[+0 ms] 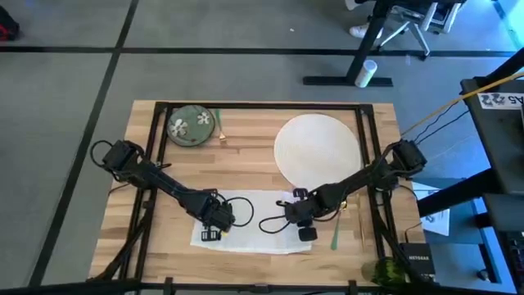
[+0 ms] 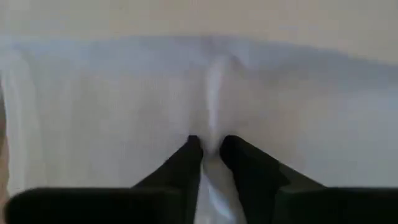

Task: Set table place
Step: Fold the white table napkin

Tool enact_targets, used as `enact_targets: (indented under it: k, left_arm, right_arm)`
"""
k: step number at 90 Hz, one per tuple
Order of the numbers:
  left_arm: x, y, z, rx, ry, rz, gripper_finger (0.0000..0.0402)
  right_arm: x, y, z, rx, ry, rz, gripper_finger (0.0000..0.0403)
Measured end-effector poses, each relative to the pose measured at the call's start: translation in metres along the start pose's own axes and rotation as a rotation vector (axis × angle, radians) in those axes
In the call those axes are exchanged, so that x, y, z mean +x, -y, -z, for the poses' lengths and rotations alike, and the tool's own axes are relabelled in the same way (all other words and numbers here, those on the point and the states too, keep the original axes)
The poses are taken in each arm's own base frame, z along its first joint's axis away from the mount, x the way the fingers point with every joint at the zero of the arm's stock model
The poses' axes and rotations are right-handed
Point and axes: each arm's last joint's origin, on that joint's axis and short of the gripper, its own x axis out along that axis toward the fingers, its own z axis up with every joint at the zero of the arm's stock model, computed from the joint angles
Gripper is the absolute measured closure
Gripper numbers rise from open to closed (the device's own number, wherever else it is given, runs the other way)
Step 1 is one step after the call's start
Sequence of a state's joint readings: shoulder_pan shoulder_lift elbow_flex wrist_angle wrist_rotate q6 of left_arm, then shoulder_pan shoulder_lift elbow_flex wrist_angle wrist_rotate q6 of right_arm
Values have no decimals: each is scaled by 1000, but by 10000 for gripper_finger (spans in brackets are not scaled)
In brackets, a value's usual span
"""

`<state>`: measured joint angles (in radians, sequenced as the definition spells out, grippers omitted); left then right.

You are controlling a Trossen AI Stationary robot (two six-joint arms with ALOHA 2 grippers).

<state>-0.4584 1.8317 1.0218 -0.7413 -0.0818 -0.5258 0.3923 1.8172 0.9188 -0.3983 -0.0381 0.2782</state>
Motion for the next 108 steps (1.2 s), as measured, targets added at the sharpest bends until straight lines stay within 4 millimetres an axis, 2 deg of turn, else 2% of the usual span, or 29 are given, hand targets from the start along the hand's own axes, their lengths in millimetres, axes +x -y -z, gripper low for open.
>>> enact_targets:
  k: [10,27,60,83,108]
  left_arm:
    - [0,2,2,-4,-1,-6,401]
    - [-1,4,7,-2,-29,-26,401]
    - [-17,-4,17,-16,-48,-70,401]
    - [-18,-4,17,-10,-52,-76,401]
    - [-27,-8,19,1,-81,-148,401]
  right_arm:
    - [0,0,1,-24,-7,-5,395]
    - [-4,0,1,-44,-2,-6,394]
    - [-27,3,9,-49,-25,58,403]
    - [-28,3,9,-49,-17,60,403]
    - [-43,-1,-7,-104,0,100,403]
